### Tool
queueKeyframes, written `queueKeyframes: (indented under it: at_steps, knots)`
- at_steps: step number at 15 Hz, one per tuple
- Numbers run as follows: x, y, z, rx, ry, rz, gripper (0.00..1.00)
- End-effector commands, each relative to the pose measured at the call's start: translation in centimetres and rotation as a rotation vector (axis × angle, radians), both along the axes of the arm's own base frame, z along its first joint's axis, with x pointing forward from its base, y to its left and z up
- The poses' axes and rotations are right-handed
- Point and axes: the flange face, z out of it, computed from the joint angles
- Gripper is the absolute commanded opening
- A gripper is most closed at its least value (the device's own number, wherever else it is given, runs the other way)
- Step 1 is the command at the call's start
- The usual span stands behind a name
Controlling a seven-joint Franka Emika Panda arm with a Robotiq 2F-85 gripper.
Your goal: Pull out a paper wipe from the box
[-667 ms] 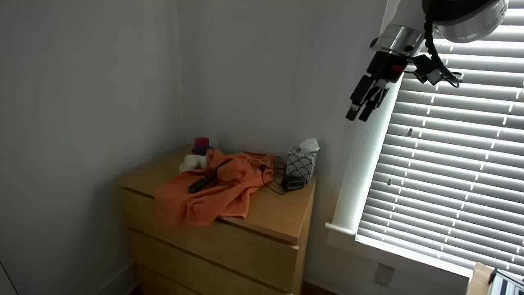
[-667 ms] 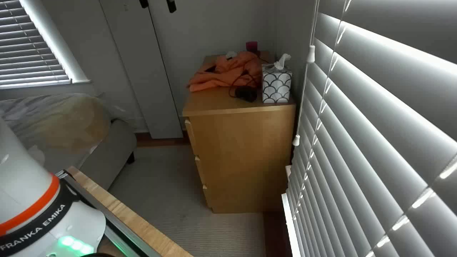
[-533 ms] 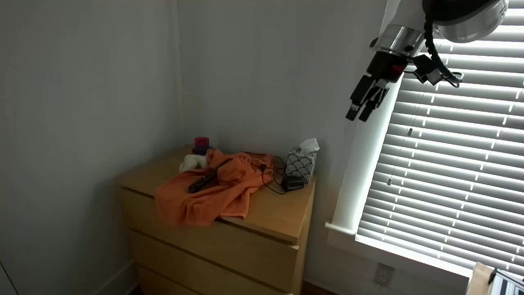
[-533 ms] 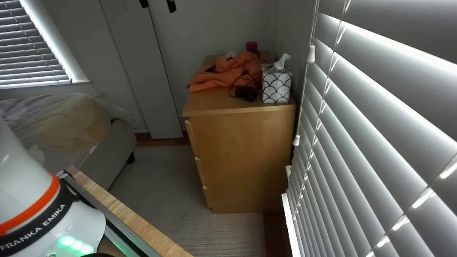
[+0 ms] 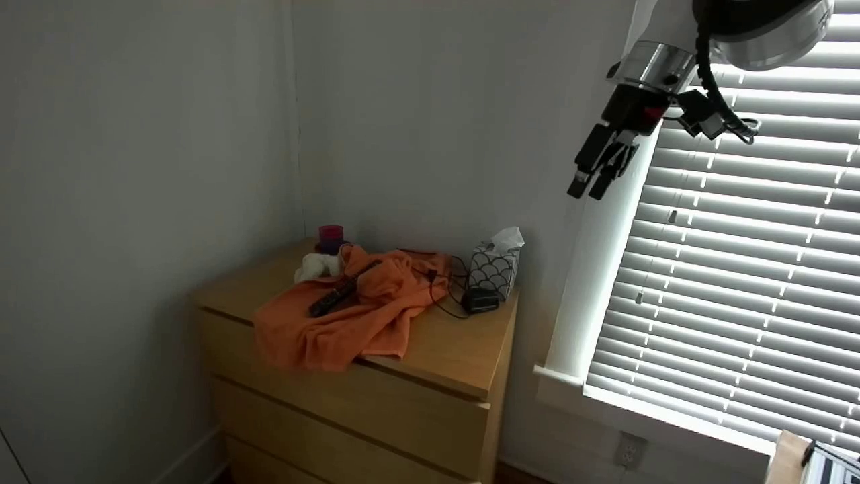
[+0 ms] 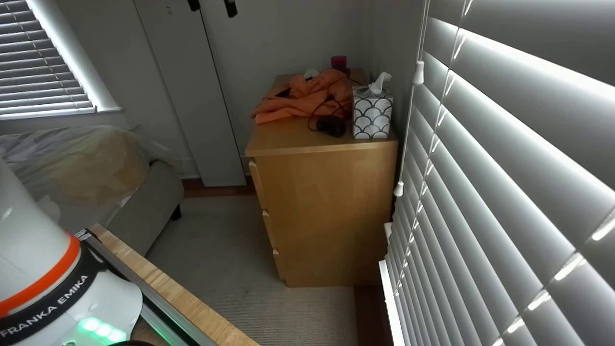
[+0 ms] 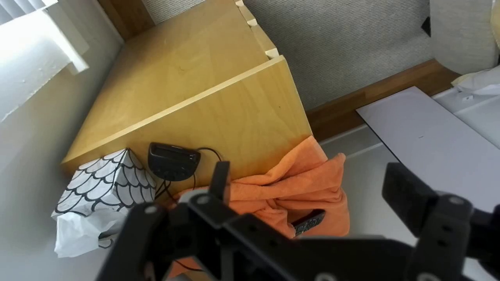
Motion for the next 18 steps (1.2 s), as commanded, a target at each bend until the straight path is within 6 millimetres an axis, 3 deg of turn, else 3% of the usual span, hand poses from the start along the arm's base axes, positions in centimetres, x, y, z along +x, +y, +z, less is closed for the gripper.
queueKeyframes:
  at_steps: [1, 6, 9, 13, 18]
  knots:
    - [0.6, -0.1, 0.2, 0.011, 0.000, -0.004, 1.00]
    - [7.3, -3.0, 3.1, 0.071, -0.053, -0.040, 1.00]
    - [11.8, -6.0, 2.9, 0.069, -0.085, -0.049, 1.00]
    - [17.3, -11.6, 0.0, 0.047, -0.135, -0.054, 1.00]
    - [21.7, -17.1, -5.5, 0.041, -0.145, -0.067, 1.00]
